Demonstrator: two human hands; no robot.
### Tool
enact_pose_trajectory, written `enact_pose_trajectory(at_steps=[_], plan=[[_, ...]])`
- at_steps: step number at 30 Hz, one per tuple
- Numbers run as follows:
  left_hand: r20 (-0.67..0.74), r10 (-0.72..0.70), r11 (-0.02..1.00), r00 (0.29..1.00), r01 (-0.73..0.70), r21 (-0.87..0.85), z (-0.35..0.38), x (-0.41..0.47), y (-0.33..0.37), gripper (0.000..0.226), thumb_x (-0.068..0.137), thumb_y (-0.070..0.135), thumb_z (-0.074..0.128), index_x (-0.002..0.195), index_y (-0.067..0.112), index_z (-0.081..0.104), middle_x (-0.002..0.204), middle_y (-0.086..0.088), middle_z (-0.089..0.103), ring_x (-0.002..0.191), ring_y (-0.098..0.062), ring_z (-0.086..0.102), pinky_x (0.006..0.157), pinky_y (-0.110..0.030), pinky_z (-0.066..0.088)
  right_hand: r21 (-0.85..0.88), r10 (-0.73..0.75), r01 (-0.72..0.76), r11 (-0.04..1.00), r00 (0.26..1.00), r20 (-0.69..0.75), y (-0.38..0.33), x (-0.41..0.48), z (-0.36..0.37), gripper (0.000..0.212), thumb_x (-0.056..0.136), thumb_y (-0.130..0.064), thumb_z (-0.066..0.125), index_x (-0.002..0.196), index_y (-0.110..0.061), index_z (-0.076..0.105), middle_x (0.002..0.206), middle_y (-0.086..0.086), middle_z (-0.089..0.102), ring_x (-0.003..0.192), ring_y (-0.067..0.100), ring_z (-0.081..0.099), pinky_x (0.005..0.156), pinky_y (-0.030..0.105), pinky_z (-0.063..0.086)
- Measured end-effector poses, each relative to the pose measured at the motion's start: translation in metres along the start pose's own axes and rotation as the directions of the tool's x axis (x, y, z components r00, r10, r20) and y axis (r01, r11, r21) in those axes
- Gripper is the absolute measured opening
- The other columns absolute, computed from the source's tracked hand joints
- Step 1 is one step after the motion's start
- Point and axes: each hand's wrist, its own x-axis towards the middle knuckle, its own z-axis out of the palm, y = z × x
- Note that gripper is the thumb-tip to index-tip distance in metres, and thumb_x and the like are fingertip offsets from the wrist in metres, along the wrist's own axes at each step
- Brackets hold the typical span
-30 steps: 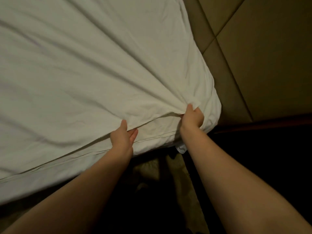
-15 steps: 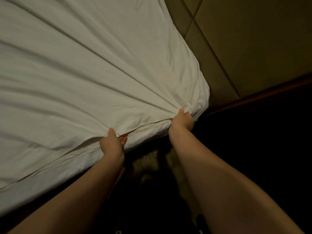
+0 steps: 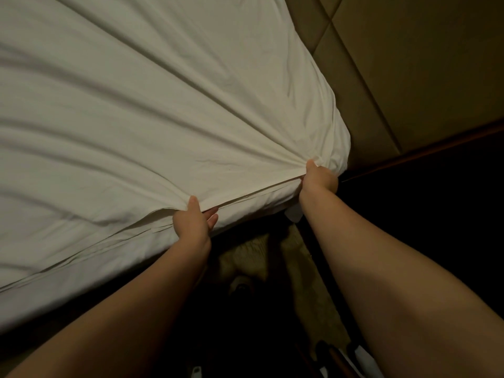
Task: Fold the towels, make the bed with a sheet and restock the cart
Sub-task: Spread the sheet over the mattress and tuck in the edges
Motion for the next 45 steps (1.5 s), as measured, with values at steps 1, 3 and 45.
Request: enact_pose_trajectory(at_steps=[1,3,45], plan=[[-0.003,0.007,1.0,1.0,-0.007,0.003,0.0,0.0,0.0,0.038,0.101,0.024,0.043,0.132,0.003,0.039,0.127,-0.014,0.055,0.079,-0.021,0.064,0.065,-0.026,0.056,-0.019,-0.001,0.001,1.0,1.0,0.013,0.0,0.0,0.0,0.041,0.096,-0.034,0.048,0.109,0.001,0.065,0.11,0.01,0.064,0.104,0.029,0.059,0.084,0.031,0.046],[-0.008,0.024,1.0,1.0,-0.024,0.013,0.0,0.0,-0.002,0.036,0.1,0.025,0.044,0.129,0.004,0.041,0.122,-0.012,0.056,0.075,-0.018,0.065,0.058,-0.024,0.056,-0.062,-0.011,0.013,0.998,0.999,0.031,-0.002,0.002,-0.004,0.044,0.096,-0.036,0.048,0.111,0.001,0.064,0.115,0.012,0.064,0.106,0.031,0.059,0.085,0.032,0.046],[0.803,-0.536,-0.425,0.26,-0.905,0.009,0.246,0.034,0.161,0.027,0.095,0.028,0.053,0.107,0.007,0.064,0.105,-0.009,0.064,0.098,-0.022,0.054,0.083,-0.029,0.037,-0.276,-0.432,0.477,0.835,0.877,0.21,-0.068,0.021,0.007,0.025,0.095,-0.036,0.051,0.091,-0.013,0.056,0.082,0.001,0.058,0.082,0.022,0.056,0.071,0.029,0.037]])
